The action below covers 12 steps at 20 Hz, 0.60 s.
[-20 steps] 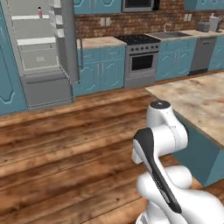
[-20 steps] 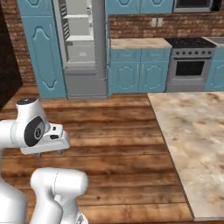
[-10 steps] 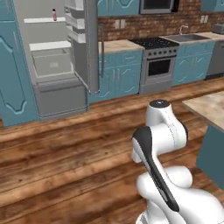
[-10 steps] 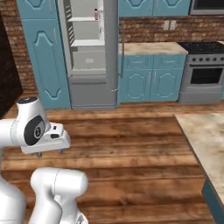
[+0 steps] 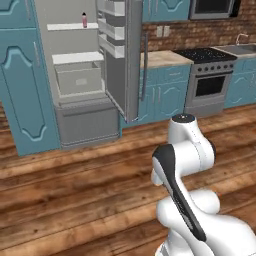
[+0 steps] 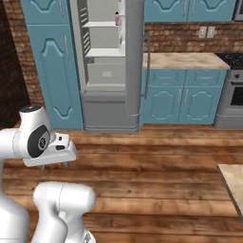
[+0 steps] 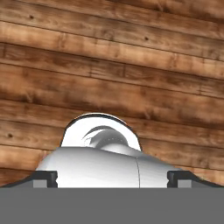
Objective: Open the fridge, grab two sodas, and place both sodas inside the bowl with ice on the dining counter.
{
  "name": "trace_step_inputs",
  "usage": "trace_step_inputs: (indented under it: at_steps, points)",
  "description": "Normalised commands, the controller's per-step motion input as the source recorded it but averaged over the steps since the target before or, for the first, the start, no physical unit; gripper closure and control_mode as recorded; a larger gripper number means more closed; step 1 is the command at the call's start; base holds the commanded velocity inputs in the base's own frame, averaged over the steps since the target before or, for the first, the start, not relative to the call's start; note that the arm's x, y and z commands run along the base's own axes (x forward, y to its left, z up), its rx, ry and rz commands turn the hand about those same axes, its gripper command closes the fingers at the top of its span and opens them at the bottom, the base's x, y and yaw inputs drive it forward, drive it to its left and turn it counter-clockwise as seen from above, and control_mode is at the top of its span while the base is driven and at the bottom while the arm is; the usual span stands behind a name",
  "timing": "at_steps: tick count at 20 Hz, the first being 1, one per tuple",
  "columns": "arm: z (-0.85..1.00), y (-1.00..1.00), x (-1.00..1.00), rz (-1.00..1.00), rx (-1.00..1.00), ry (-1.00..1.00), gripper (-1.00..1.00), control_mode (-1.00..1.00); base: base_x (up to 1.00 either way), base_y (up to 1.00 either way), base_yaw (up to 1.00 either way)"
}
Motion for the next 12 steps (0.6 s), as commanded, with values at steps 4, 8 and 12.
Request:
trace_step_inputs:
  at_steps: [4, 8, 12]
  points:
    - [0.0, 0.0, 0.0, 0.0, 0.0, 0.0, -1.0, 1.0, 0.97, 0.56, 0.01]
    - [0.0, 0.0, 0.0, 0.0, 0.0, 0.0, -1.0, 1.0, 0.92, 0.72, -0.01]
    - [0.0, 0.0, 0.0, 0.0, 0.0, 0.0, -1.0, 1.0, 0.78, 0.69, -0.05]
